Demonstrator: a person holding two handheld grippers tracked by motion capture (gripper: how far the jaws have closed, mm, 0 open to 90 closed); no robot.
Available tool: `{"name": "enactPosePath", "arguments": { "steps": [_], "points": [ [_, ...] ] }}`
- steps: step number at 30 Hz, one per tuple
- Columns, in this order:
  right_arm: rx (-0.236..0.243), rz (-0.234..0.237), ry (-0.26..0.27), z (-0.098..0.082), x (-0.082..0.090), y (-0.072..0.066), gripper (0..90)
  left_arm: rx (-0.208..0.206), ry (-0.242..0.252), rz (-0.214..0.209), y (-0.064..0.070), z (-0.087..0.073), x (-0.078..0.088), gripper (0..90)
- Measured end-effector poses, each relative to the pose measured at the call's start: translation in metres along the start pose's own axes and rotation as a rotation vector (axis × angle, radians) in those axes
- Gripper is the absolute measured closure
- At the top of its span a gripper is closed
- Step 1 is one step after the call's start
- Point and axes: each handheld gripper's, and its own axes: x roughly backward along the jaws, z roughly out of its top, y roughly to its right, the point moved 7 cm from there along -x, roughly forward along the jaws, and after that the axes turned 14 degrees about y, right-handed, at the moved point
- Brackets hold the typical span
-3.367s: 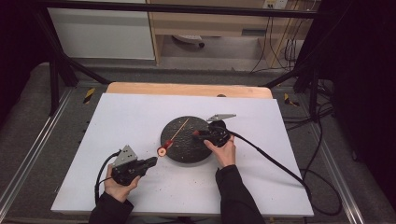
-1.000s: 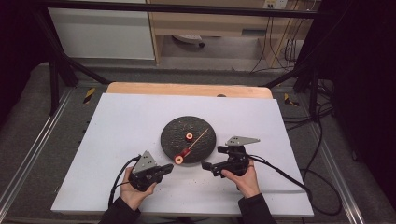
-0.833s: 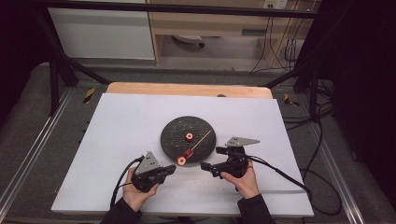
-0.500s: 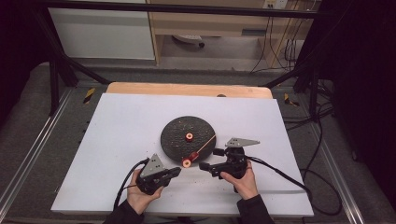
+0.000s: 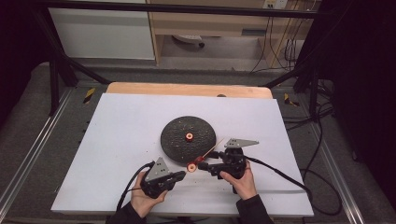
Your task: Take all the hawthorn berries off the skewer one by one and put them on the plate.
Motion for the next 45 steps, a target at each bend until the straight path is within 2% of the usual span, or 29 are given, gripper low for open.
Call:
{"name": "enactPosePath", "arguments": {
  "steps": [8, 17, 25, 45],
  "points": [
    [-0.023, 0.041, -0.020, -0.001, 0.001, -0.003, 47.2, -0.002, 0.005, -0.012, 0.003, 0.000, 0.000, 88.3],
    [-0.039, 0.067, -0.049, -0.004, 0.001, -0.005, 60.4, -0.004, 0.003, -0.021, 0.003, 0.000, -0.001, 88.3],
    [-0.041, 0.065, -0.048, -0.003, 0.002, -0.004, 60.9, -0.005, 0.003, -0.023, 0.003, 0.000, 0.000, 88.4],
    [-0.080, 0.006, 0.034, 0.010, 0.023, 0.017, 61.2, -0.010, -0.008, -0.037, 0.004, -0.003, 0.000, 88.3]
  ]
}}
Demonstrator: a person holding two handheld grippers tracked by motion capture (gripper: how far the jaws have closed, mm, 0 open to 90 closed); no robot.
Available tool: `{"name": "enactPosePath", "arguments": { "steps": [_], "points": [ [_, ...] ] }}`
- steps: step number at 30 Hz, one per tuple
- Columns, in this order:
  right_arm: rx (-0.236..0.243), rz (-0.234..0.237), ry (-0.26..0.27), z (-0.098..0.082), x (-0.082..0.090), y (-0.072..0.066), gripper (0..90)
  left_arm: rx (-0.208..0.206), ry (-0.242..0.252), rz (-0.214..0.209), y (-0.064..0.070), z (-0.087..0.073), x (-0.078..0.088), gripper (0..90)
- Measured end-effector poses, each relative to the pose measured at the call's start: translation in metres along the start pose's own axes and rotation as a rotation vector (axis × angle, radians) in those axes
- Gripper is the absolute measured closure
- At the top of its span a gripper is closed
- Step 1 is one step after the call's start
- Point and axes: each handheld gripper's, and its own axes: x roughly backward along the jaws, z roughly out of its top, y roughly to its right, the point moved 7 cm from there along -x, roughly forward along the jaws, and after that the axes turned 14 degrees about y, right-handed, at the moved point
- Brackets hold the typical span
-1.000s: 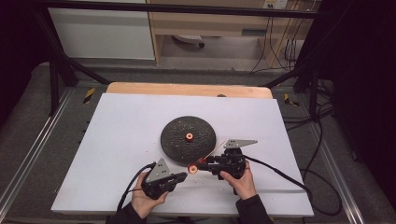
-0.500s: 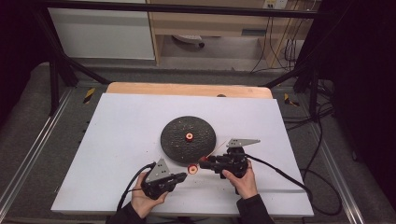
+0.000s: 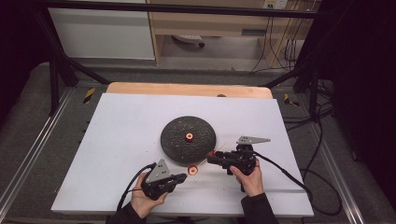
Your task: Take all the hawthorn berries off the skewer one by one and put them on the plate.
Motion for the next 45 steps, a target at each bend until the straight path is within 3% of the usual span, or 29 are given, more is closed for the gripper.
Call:
{"name": "enactPosePath", "arguments": {
  "steps": [22, 41, 45],
  "points": [
    [-0.014, -0.053, 0.055, 0.015, 0.015, 0.019, 61.4, 0.003, -0.013, -0.007, -0.003, -0.005, 0.003, 88.4],
    [-0.022, -0.134, 0.130, 0.046, 0.025, 0.041, 61.5, 0.011, -0.005, 0.018, -0.013, -0.007, 0.015, 88.4],
    [0.002, -0.160, 0.127, 0.053, 0.026, 0.044, 61.5, 0.016, -0.005, 0.029, -0.017, -0.007, 0.018, 88.4]
  ]
}}
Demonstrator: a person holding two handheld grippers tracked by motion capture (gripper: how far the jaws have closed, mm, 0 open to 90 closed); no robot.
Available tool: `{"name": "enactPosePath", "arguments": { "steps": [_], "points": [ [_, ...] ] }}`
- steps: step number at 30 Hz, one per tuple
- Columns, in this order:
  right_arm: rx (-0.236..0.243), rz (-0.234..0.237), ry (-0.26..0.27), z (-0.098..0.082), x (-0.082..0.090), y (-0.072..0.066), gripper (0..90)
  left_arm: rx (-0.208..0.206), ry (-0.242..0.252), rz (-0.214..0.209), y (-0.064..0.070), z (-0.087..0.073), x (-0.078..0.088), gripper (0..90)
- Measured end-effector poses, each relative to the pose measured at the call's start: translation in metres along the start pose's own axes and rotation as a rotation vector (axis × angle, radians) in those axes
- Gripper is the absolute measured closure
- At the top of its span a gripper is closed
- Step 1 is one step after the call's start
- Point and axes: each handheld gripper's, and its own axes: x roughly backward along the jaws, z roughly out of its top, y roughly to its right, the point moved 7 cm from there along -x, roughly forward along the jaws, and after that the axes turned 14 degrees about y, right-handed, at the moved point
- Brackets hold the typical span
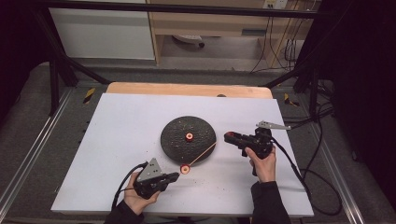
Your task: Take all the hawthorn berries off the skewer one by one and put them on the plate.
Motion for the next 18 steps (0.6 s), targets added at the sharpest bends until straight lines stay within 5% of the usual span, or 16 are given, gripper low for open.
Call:
{"name": "enactPosePath", "arguments": {
  "steps": [18],
  "points": [
    [0.087, -0.040, -0.057, 0.014, -0.030, -0.008, 61.5, 0.060, 0.026, 0.110, -0.034, 0.003, 0.018, 88.3]
  ]
}}
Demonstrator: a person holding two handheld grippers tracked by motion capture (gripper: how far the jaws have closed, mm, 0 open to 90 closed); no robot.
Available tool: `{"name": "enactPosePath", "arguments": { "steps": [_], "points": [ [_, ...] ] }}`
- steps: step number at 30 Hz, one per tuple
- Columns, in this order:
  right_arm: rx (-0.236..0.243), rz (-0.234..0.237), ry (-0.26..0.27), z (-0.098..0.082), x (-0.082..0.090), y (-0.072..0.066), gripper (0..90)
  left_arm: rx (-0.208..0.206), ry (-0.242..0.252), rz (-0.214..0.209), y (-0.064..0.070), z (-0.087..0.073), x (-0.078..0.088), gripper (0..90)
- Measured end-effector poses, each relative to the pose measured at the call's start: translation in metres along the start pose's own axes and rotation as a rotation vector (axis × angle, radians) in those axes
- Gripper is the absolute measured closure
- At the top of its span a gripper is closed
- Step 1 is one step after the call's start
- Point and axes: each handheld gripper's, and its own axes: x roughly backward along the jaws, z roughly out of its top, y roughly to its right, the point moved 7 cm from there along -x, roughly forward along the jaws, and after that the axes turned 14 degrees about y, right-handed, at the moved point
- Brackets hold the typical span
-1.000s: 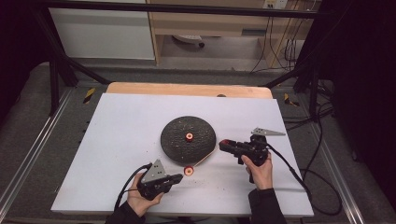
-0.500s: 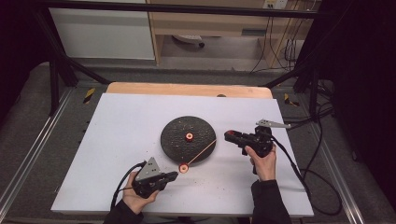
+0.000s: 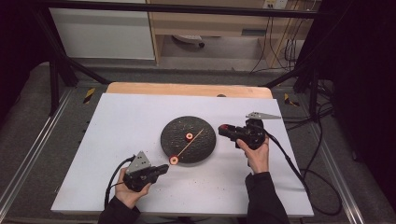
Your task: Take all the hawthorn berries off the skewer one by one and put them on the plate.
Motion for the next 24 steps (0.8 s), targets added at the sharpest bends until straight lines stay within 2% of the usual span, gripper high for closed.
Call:
{"name": "enactPosePath", "arguments": {
  "steps": [2, 12, 24],
  "points": [
    [0.015, -0.004, -0.012, 0.000, -0.007, -0.001, 61.5, 0.006, 0.004, 0.013, -0.004, 0.001, 0.002, 88.3],
    [0.023, -0.014, -0.071, -0.011, -0.042, -0.003, 61.6, 0.022, 0.016, 0.052, -0.016, 0.003, 0.007, 88.4],
    [0.025, -0.040, -0.141, -0.036, -0.072, 0.006, 61.5, 0.034, 0.022, 0.072, -0.022, 0.004, 0.010, 88.4]
  ]
}}
